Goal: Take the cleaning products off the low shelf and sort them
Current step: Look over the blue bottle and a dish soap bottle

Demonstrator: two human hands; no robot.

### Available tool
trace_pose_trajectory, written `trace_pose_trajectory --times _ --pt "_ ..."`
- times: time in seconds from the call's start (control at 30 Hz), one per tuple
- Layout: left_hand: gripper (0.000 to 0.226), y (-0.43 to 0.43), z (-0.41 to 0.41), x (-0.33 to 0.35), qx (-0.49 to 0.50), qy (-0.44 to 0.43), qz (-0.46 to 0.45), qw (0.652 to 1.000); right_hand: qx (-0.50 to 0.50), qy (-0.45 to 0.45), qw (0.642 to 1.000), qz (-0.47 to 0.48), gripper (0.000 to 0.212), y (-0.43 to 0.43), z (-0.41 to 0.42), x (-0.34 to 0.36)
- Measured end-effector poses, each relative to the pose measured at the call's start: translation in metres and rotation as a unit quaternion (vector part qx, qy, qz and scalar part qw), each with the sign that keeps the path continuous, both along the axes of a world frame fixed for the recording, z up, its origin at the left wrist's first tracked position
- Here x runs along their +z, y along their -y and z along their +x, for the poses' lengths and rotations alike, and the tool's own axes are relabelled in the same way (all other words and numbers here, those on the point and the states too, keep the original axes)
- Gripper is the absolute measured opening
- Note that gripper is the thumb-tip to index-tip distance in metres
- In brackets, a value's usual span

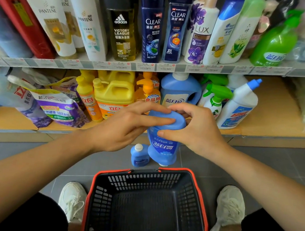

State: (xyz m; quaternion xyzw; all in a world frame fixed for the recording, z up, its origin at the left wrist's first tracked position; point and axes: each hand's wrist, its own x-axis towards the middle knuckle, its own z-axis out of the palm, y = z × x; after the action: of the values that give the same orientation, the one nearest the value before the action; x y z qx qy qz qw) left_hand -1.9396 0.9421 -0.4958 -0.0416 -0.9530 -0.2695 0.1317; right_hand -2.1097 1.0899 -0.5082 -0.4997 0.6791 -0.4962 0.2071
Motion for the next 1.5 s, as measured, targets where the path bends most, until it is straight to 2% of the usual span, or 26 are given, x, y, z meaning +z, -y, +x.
trace_pose_trajectory --times 0.13,0.23,0.33,0.43,0.5,0.67,0.83,0.93,1.07,1.2,1.3,1.43,1.5 --pt "0.035 0.001 0.000 -0.011 0.099 -0.063 0.097 0.988 -0.020 0.051 0.999 0.005 0.047 0.006 -0.005 -0.005" --pt "0.047 -0.001 -0.002 -0.021 0.156 -0.049 0.228 0.960 -0.058 0.121 0.991 -0.004 0.040 0.013 -0.007 -0.012" --pt "0.059 -0.004 -0.002 -0.037 0.178 0.028 0.317 0.931 -0.079 0.185 0.979 -0.022 0.026 0.016 -0.009 -0.015" --pt "0.032 -0.001 0.002 -0.056 0.185 0.157 0.365 0.899 -0.109 0.245 0.963 -0.031 0.025 0.020 -0.017 -0.016" --pt "0.033 -0.004 0.005 -0.065 0.185 0.204 0.431 0.859 -0.136 0.285 0.948 -0.025 0.019 0.024 -0.023 -0.020" --pt "0.048 -0.010 0.005 -0.076 0.247 0.158 0.547 0.784 -0.181 0.366 0.913 0.009 0.017 0.035 -0.024 -0.035" --pt "0.048 0.000 0.009 -0.073 0.337 0.085 0.560 0.752 -0.181 0.348 0.920 0.028 0.008 0.050 -0.026 -0.046" --pt "0.044 0.013 0.015 -0.071 0.380 0.041 0.532 0.756 -0.156 0.342 0.922 0.088 0.009 0.056 -0.023 -0.062" --pt "0.046 0.033 0.025 -0.064 0.450 0.016 0.455 0.769 -0.069 0.324 0.925 0.186 0.020 0.062 -0.018 -0.076" --pt "0.064 0.049 0.038 -0.048 0.493 -0.002 0.270 0.827 -0.014 0.205 0.947 0.246 0.017 0.072 -0.019 -0.079" --pt "0.065 0.063 0.046 -0.039 0.498 -0.011 0.198 0.844 -0.038 0.131 0.962 0.238 0.014 0.088 -0.029 -0.082" --pt "0.056 0.083 0.047 -0.048 0.466 0.065 0.011 0.883 -0.072 0.001 0.975 0.209 0.060 0.115 -0.046 -0.084" --pt "0.058 0.092 0.043 -0.061 0.442 0.139 -0.024 0.886 -0.066 -0.012 0.976 0.207 0.082 0.126 -0.051 -0.089"
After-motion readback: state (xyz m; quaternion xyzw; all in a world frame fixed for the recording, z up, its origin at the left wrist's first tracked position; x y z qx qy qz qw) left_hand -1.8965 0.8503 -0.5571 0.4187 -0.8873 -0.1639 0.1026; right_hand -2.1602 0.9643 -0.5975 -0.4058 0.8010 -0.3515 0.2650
